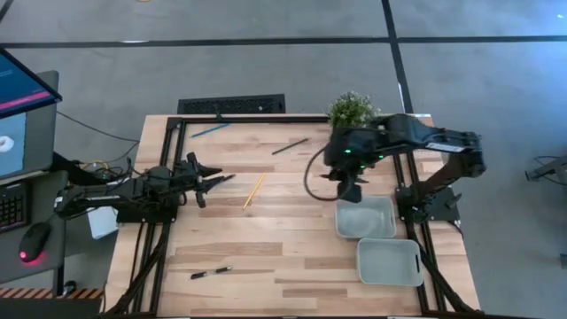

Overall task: Sort pens & pencils
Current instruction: Put the bottom right black pen into the top gray bin

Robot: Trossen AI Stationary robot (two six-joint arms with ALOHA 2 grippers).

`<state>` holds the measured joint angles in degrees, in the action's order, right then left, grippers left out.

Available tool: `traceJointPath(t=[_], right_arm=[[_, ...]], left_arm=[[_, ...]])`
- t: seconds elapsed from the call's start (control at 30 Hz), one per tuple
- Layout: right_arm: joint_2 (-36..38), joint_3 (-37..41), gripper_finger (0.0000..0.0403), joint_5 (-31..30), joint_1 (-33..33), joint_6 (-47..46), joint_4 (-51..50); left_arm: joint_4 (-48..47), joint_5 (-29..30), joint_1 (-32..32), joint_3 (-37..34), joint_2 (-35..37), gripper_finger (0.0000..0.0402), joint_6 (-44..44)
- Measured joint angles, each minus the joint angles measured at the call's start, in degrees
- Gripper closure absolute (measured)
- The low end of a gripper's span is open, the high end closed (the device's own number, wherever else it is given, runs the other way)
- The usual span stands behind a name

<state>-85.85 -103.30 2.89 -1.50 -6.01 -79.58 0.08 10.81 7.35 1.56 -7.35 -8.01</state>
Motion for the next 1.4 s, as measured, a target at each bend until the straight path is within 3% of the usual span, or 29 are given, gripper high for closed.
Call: traceJointPath(t=[0.33, 0.6, 0.97, 1.4], right_arm=[[16.60, 28.81, 0.0336, -1.50, -0.39, -11.89, 17.25], [23.02, 47.19, 0.0336, -1.48, -6.04, -16.86, 26.86], [22.63, 60.50, 0.0336, -1.72, -12.08, -24.50, 35.43], [20.46, 69.67, 0.0336, -4.55, -11.86, -26.06, 43.88]], left_arm=[[0.02, 0.04, 0.01, 0.00, -0.55, 0.0283, 0.22], [0.02, 0.23, 0.00, 0.00, -0.55, 0.0283, 2.48], [0.04, 0.55, 0.02, 0.00, -0.55, 0.0283, 2.82], [0.04, 0.57, 0.02, 0.00, -0.55, 0.0283, 2.62]])
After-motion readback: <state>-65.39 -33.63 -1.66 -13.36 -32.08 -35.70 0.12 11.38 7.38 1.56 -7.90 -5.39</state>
